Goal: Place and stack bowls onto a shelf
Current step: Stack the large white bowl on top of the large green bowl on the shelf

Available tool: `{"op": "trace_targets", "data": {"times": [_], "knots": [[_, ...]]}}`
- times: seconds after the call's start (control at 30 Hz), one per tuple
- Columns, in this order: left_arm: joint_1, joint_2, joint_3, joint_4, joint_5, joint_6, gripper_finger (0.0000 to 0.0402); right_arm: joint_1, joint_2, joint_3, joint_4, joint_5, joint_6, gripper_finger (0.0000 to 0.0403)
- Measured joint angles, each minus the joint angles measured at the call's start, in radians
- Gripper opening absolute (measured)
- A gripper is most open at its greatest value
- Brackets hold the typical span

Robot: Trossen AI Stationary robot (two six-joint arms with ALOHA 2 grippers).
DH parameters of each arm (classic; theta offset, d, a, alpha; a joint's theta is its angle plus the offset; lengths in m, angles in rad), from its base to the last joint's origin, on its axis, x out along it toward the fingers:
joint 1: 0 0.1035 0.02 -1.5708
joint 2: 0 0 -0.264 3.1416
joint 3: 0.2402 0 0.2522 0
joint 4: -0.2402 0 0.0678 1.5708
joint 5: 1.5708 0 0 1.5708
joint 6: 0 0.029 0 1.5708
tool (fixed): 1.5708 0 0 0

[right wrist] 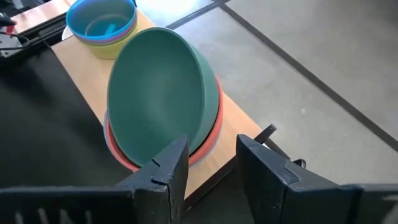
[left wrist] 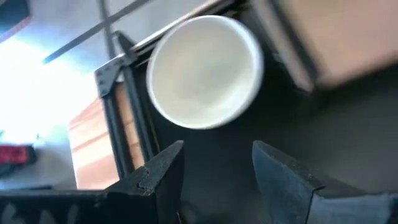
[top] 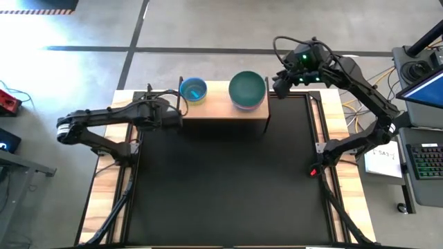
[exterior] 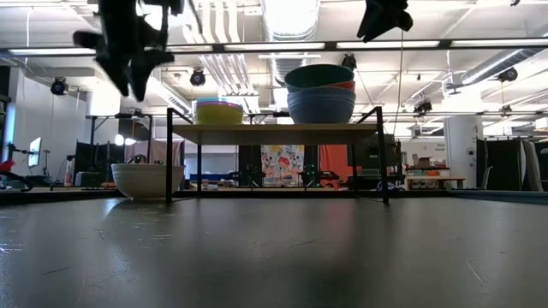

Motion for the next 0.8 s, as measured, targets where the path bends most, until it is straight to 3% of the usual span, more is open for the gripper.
{"op": "trace_targets", "data": {"times": [0.17, 0.4, 0.63, 0.8], "knots": [[0.136, -0.032, -0.128, 0.129, -0.047, -0.002, 0.0163, 0.0, -0.004, 0.0, 0.0, 0.0, 0.005, 0.0125], [0.352, -0.003, -0.192, 0.354, -0.039, 0.178, 0.0148, 0.007, -0.01, 0.0, -0.044, 0.001, 0.019, 0.0119], [0.557, 0.042, -0.199, 0.485, 0.08, 0.281, 0.0145, 0.017, -0.012, 0.0, -0.086, 0.001, 0.018, 0.0118], [0.574, 0.059, -0.201, 0.517, 0.123, 0.314, 0.0145, 0.017, -0.016, 0.0, -0.087, 0.001, 0.008, 0.0118]]}}
